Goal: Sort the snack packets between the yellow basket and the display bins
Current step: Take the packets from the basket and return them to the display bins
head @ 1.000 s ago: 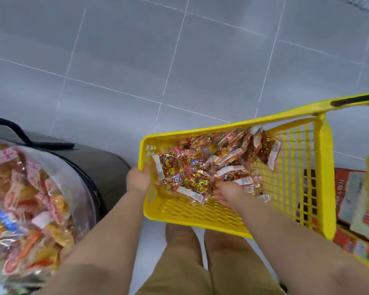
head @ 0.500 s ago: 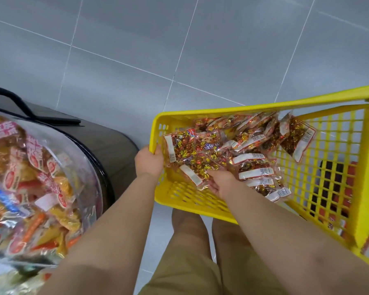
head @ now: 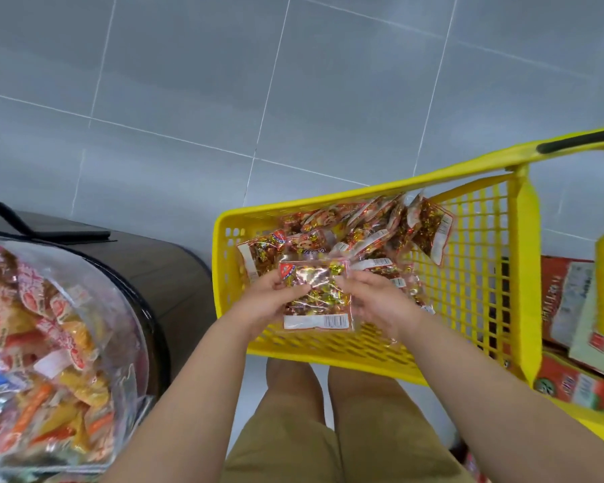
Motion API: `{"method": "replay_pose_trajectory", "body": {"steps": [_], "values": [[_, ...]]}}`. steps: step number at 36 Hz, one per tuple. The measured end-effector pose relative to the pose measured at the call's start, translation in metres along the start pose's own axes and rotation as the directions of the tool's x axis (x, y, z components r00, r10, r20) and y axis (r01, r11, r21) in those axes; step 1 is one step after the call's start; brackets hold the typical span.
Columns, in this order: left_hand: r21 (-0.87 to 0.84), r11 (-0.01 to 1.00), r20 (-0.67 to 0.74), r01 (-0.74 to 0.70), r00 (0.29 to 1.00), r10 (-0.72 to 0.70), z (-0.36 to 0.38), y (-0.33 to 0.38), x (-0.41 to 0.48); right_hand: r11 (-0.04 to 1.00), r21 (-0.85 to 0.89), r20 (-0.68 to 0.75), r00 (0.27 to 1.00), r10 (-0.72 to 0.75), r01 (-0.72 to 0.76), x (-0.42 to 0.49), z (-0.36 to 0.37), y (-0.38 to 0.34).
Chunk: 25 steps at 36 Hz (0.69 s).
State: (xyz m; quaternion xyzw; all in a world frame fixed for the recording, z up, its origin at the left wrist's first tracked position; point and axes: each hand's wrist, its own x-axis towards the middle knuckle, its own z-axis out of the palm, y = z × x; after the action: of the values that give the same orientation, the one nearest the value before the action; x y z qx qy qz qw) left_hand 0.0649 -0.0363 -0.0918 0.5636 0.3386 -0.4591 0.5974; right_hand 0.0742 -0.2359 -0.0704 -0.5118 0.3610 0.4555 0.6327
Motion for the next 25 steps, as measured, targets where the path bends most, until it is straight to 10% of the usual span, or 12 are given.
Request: {"method": "replay_pose_trajectory", "body": {"steps": [7,25], "values": [[-0.121,0.993,-0.136,-0.010,0.991,-0.007,-0.002,-0.010,0.012,0.983,-0.184,-0.514,0.850,-0.114,0.021,0.059,-0.026,-0.015],[-0.254,0.966,-0.341,-0.050,0.939,-0.041,-0.004,-0.019,0.008,0.982,-0.186,-0.215,0.976,-0.013,-0.028,0.024,-0.027,-0.005]]}}
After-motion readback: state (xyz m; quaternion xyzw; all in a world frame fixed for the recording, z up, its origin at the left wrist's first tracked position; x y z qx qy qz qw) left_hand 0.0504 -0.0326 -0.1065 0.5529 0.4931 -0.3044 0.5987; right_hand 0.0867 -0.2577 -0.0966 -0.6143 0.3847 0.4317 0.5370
